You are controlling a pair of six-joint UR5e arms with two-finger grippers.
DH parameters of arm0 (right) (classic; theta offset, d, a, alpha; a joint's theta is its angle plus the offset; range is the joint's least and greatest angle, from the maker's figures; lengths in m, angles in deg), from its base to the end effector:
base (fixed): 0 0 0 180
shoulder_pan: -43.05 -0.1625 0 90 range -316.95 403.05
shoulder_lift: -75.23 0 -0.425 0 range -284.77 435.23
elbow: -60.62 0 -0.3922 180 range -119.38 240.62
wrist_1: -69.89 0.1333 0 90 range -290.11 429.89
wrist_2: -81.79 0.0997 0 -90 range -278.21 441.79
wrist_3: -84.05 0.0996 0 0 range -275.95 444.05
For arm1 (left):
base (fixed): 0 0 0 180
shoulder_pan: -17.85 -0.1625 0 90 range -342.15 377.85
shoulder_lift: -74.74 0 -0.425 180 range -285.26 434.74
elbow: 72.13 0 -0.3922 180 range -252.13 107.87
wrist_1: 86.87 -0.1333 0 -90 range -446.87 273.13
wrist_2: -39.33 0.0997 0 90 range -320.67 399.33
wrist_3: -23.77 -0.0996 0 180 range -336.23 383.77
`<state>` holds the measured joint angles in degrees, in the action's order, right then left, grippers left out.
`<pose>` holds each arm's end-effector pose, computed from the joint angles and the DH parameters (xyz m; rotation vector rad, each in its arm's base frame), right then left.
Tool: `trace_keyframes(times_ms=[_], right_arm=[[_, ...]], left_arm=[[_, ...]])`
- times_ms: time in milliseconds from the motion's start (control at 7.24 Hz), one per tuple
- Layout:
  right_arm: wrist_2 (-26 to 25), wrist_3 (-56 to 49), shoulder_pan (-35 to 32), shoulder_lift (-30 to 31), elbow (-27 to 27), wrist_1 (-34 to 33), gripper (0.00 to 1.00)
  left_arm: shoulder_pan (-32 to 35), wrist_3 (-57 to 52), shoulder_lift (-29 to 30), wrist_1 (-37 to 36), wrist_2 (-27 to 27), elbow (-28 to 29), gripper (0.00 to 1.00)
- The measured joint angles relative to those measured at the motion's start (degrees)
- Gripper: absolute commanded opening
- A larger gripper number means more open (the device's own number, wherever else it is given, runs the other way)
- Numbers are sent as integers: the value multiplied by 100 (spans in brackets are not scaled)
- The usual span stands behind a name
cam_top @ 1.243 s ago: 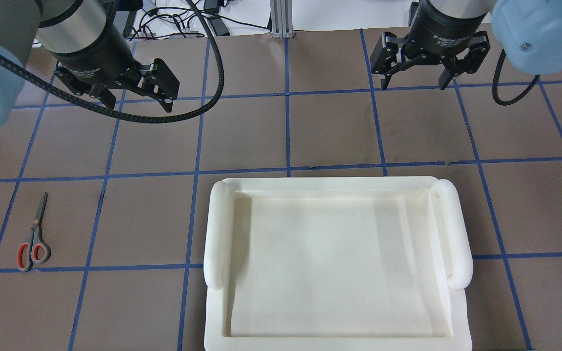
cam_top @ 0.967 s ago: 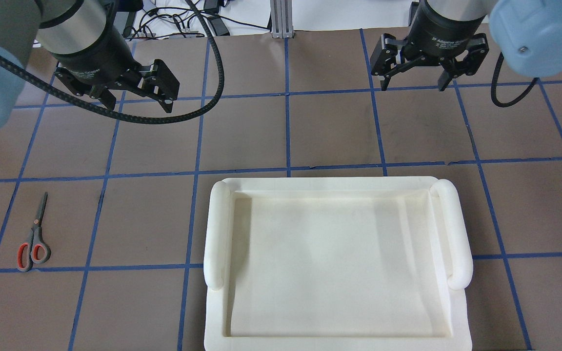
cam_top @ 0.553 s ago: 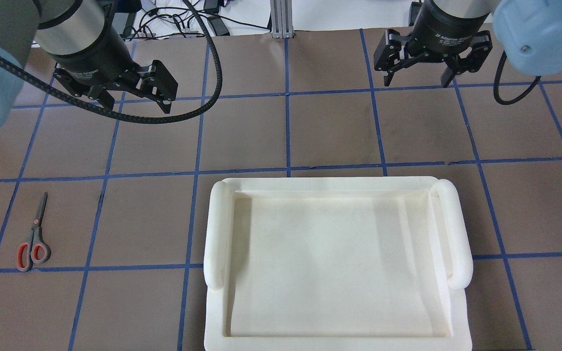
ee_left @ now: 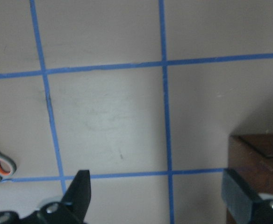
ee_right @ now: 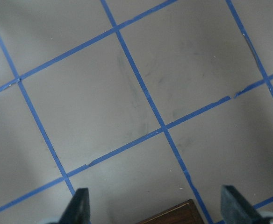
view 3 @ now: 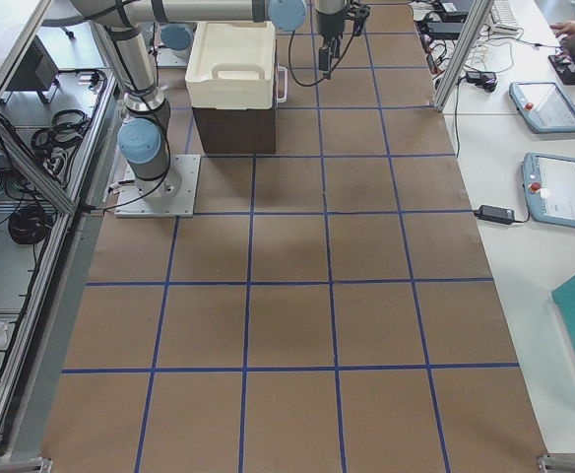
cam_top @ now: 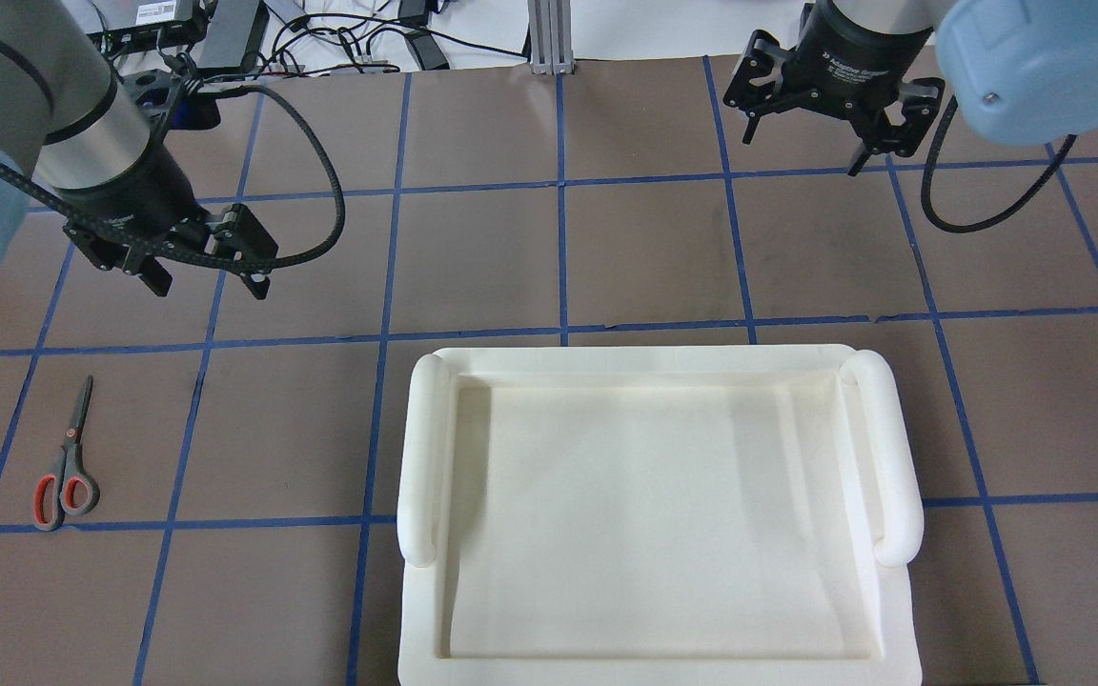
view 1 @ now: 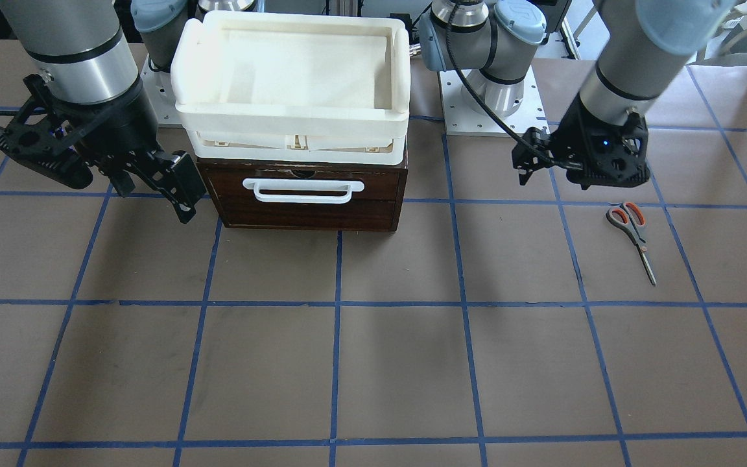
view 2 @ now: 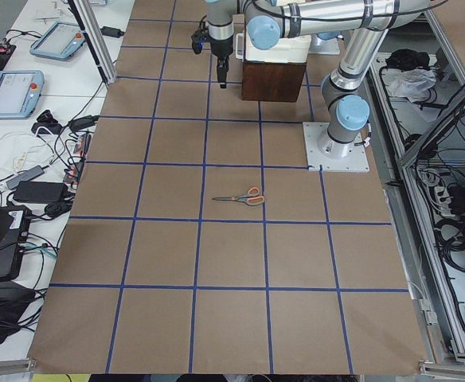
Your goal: Place scissors in drawer with both arms
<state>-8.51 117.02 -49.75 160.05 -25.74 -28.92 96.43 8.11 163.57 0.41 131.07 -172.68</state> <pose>0.1591 -0.5348 0.4890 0.8077 2.9948 -0.1900 -0.0355 -0.4823 0.4130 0.1187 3.1314 0.1884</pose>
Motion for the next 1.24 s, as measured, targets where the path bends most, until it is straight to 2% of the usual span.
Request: trace_keyframes(times_ms=[138,414,829,1243], right_arm=[[-6,773,-48,-130,8,-32,100],[-221,2378,-409,-454,42,-42,100],[-498,4648,-1226,-897,61,87,100],[-119,6007,-1567,-1226,66,371,100]], left_arm=[[-637,-626,207,-82,43,-352,100],[-1463,-1477,682,-414,318,-695,97],[-2182,-1700,1498,-1267,729,-705,100],[-2643,-1705,2089,-1829,877,-557,99]])
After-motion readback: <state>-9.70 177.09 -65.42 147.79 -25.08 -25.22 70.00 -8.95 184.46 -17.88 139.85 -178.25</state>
